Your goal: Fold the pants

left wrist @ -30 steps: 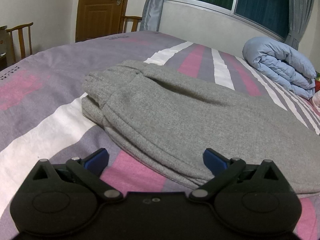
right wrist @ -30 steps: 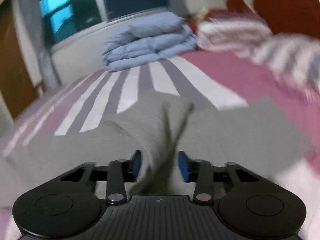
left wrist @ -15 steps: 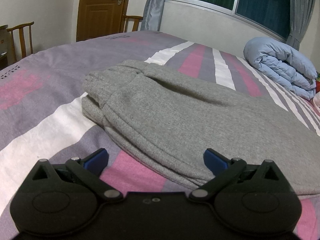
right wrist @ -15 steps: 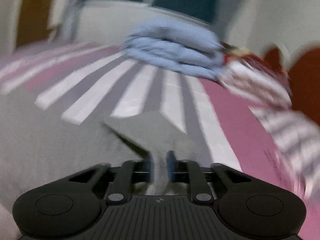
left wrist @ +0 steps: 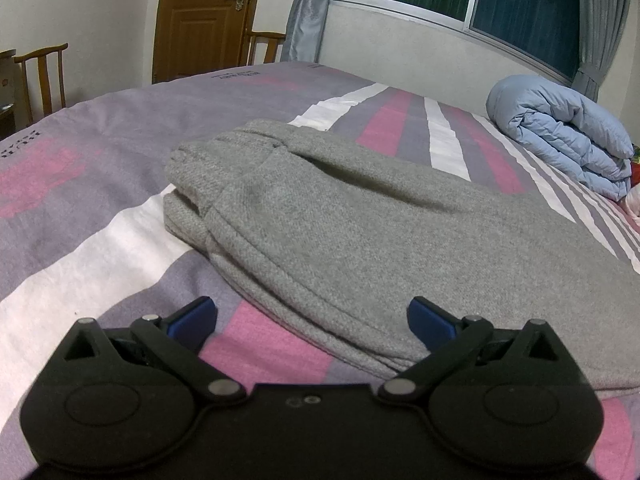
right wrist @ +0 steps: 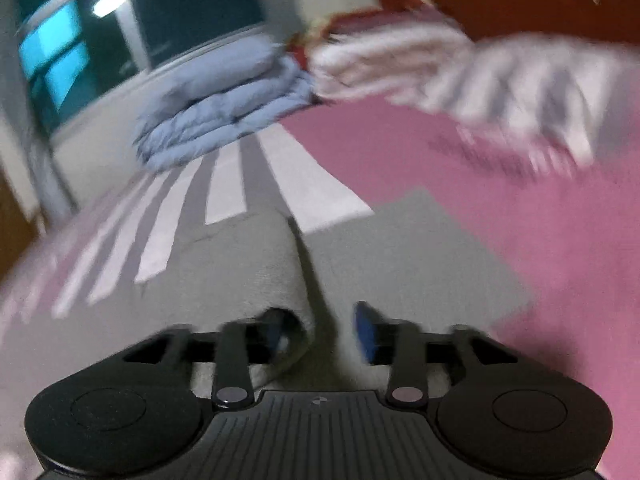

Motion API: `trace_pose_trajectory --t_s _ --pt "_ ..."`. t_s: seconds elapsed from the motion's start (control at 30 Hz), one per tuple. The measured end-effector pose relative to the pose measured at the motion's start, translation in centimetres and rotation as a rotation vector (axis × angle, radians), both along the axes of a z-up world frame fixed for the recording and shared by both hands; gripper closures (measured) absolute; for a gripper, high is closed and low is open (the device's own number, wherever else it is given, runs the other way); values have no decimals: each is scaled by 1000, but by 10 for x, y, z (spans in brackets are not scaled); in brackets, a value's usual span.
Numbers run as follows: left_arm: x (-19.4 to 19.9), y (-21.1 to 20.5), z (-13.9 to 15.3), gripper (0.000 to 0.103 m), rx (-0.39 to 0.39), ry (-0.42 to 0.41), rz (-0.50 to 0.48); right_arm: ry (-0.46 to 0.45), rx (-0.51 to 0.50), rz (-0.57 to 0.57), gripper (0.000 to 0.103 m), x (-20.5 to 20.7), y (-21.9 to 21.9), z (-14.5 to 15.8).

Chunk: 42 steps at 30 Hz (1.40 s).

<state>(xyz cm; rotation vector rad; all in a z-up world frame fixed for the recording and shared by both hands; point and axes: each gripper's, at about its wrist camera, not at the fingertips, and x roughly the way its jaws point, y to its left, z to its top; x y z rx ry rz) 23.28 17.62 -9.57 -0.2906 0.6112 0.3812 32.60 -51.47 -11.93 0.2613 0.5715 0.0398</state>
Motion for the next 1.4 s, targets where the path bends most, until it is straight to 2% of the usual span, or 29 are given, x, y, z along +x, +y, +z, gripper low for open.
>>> trace_pose_trajectory --t_s 0.07,0.17,0.23,0.3,0.4,0.43,0.5,0.57,0.67,0.9,0.93,0.97,1.0,1.17,1.27,1.33,1.4 --pt "0 0 0 6 -1 0 0 -25 -148 63 55 8 21 7" --pt "0 0 0 6 0 1 0 -79 -303 146 55 15 47 9" --pt "0 0 0 6 -1 0 0 -127 -392 183 55 19 62 13" --pt "0 0 0 6 0 1 0 -181 -416 178 55 22 64 15" --pt "0 0 0 6 1 1 1 -164 -190 28 56 29 26 23" --pt "0 0 0 6 1 1 1 -140 -119 -47 56 31 9 21" --pt "0 0 0 6 1 1 1 -63 29 -114 55 35 -24 9" --pt "0 0 0 6 0 0 0 -3 92 -113 55 37 -40 -5" --pt "0 1 0 6 -2 0 2 -2 186 -100 55 30 -56 -18" --pt "1 1 0 6 -3 0 2 53 585 -182 56 37 -103 -50" --pt "0 1 -1 6 -3 -1 2 56 615 -195 63 39 -106 -53" --pt "0 1 -1 6 -4 -1 2 66 618 -206 94 42 -109 -53" --pt "1 1 0 6 -5 0 2 78 613 -222 98 41 -112 -52" --pt "1 2 -1 6 -9 -2 2 -23 637 -184 98 16 -115 -17" --pt "0 2 -1 6 -11 -4 2 -14 605 -181 98 5 -114 -9" --pt "0 2 -1 6 -14 -6 0 12 571 -192 98 4 -112 -15" --pt "-1 2 -1 6 -15 -6 0 69 588 -226 97 3 -113 -32"
